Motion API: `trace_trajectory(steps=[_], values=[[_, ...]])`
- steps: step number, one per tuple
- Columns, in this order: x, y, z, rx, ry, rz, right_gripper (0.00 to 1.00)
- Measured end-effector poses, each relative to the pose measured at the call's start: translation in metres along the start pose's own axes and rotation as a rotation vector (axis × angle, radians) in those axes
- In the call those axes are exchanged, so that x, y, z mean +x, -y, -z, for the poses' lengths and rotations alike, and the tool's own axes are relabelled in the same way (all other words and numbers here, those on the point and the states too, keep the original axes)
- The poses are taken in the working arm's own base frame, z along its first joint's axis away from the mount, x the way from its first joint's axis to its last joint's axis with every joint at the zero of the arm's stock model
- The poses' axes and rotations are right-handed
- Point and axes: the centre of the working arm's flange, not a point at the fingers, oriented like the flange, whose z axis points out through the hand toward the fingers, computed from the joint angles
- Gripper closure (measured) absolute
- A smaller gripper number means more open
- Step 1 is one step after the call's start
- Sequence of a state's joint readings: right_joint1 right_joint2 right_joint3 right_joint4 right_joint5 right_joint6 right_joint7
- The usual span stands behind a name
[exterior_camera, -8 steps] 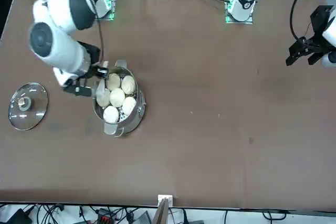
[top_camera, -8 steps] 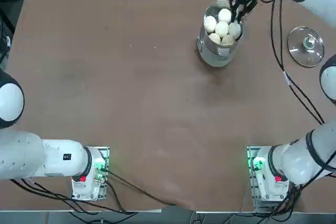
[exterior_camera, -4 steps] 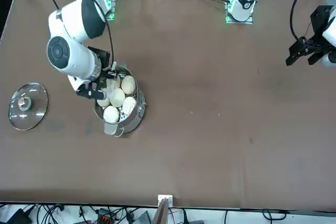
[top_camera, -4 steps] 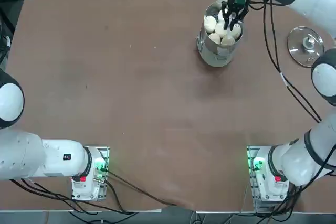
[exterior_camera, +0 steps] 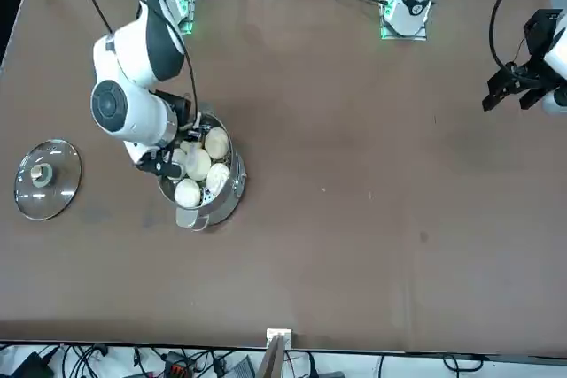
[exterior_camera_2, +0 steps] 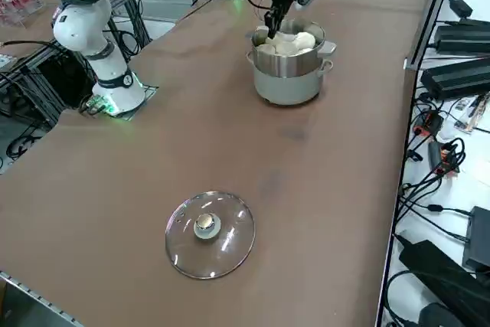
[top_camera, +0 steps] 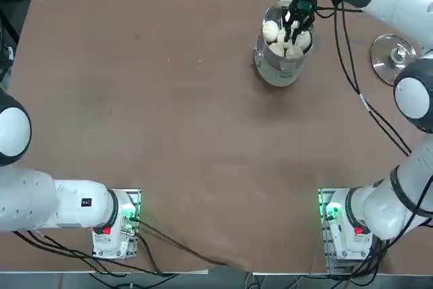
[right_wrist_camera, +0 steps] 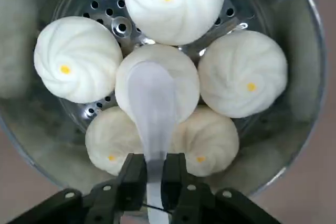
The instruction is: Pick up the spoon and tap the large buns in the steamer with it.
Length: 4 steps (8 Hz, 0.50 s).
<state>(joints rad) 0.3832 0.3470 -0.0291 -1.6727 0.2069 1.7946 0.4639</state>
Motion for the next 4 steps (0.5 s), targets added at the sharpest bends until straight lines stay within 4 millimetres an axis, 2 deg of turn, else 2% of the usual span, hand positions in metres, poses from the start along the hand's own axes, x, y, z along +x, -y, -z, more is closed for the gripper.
trace_trajectory(steps=[2,4], values=[[0.003,0.0007,-0.007,0.0,0.008,-0.003,0.81],[0.0052,-0.0012,-0.0029,0.003,0.0,-0.006,0.81]])
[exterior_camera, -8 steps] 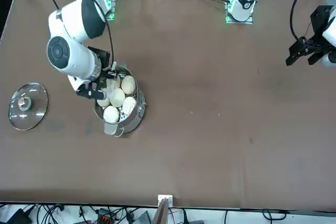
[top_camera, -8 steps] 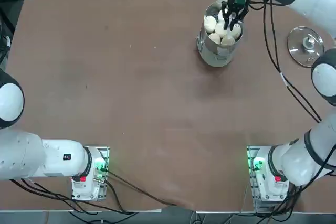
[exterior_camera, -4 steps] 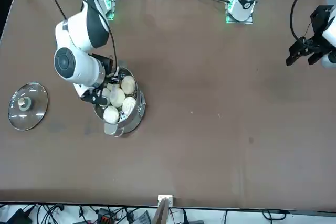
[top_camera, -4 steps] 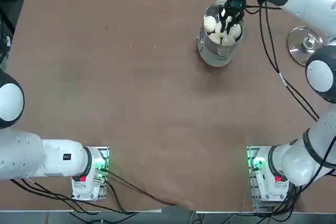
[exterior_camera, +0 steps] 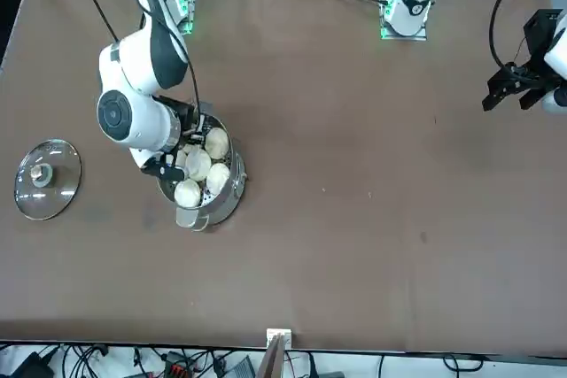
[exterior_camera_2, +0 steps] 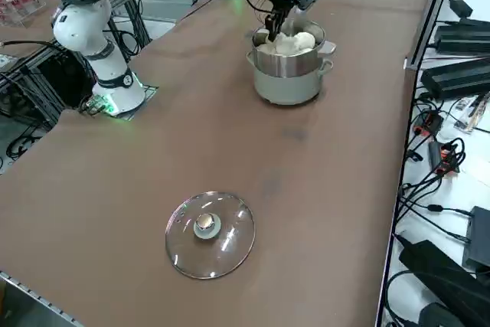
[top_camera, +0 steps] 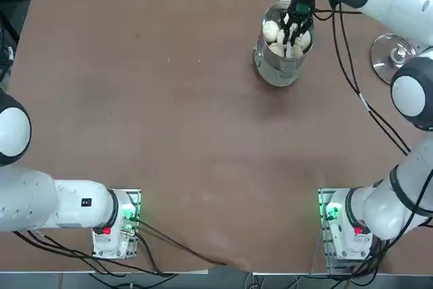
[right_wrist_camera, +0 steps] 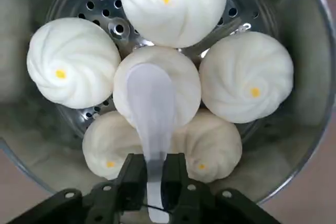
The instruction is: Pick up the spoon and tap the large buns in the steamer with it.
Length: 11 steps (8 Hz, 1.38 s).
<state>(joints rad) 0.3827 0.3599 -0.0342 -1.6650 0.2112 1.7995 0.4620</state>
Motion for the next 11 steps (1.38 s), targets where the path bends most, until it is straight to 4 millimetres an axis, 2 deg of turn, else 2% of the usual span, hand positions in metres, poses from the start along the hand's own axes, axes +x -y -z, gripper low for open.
trace_trajectory(steps=[3,4,6,9,11], values=[[0.002,0.0,0.03,0.012,-0.021,0.002,0.81],[0.001,0.001,0.034,0.014,-0.022,0.004,0.81],[0.003,0.002,0.026,0.006,-0.008,0.003,0.81],[0.01,0.004,0.003,-0.013,0.023,-0.001,0.81],[0.012,0.005,0.0,-0.015,0.027,-0.002,0.81]])
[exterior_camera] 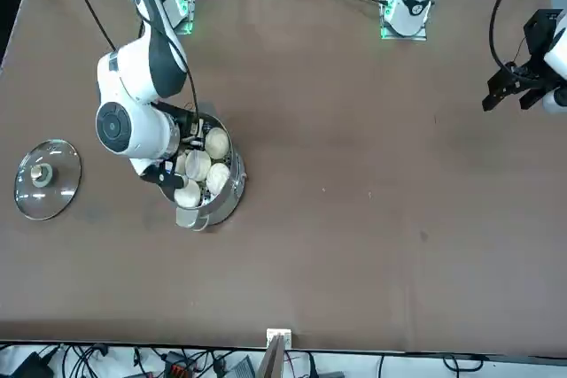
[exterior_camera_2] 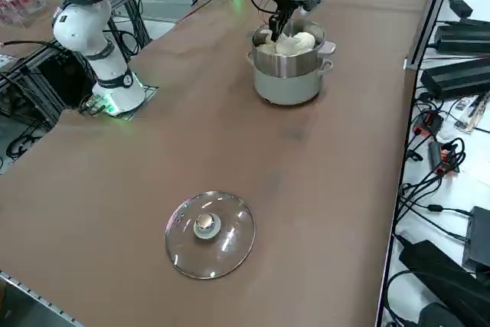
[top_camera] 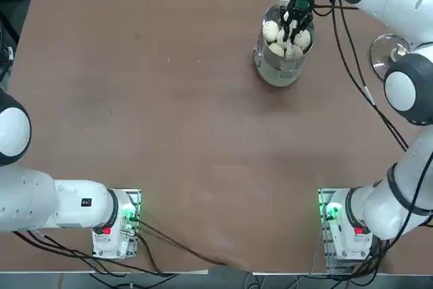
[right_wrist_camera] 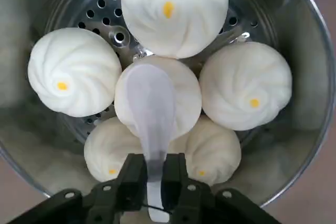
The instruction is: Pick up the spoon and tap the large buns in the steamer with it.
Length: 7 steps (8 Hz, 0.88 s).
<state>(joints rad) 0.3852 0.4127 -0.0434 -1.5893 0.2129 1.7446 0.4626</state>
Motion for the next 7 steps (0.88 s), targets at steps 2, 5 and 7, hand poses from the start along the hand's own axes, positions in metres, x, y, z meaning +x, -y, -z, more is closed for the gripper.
trace_trajectory(steps=[2,5,7], values=[[0.0,0.0,0.005,0.004,-0.007,0.0,0.81],[-0.002,0.002,0.025,0.016,-0.026,0.007,0.81],[-0.001,0.002,0.023,0.011,-0.017,0.007,0.81]])
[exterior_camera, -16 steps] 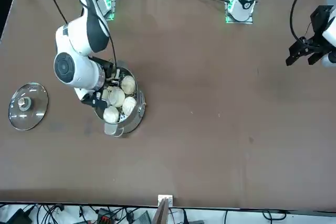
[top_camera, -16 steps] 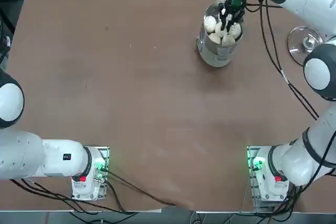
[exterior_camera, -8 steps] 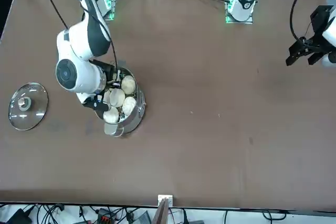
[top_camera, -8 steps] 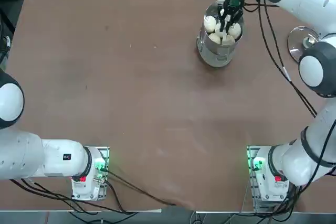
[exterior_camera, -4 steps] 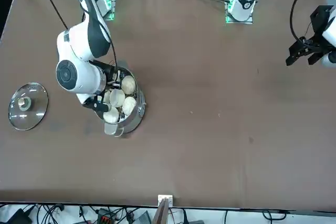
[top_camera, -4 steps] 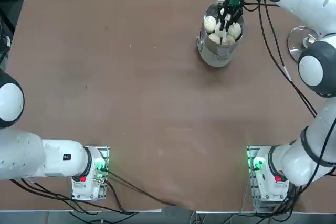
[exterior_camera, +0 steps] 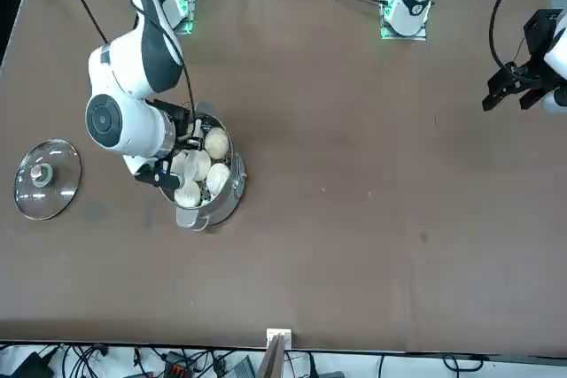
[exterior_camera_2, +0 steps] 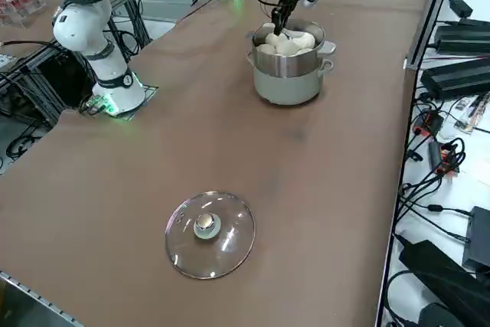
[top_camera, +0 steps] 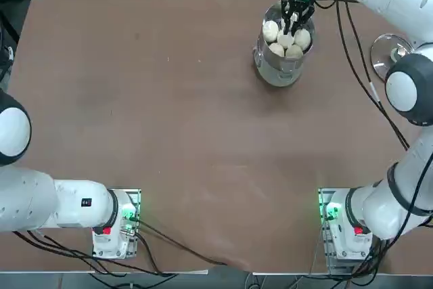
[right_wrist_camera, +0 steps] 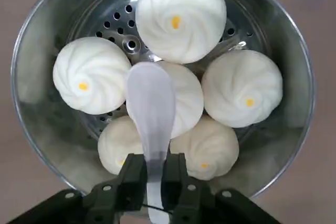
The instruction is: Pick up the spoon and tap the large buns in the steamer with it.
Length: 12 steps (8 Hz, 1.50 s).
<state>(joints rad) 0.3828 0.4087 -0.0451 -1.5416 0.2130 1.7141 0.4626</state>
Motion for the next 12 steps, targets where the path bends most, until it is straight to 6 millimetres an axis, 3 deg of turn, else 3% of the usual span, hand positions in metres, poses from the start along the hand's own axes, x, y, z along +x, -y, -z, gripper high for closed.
trace_trajectory(steps=[4,7,10,12], values=[[0.006,0.002,-0.021,-0.018,0.03,-0.003,0.81],[0.008,0.002,-0.025,-0.021,0.035,-0.005,0.81],[0.009,-0.003,-0.01,-0.012,0.02,-0.011,0.81],[0.008,-0.024,0.021,-0.011,0.041,-0.029,0.81]])
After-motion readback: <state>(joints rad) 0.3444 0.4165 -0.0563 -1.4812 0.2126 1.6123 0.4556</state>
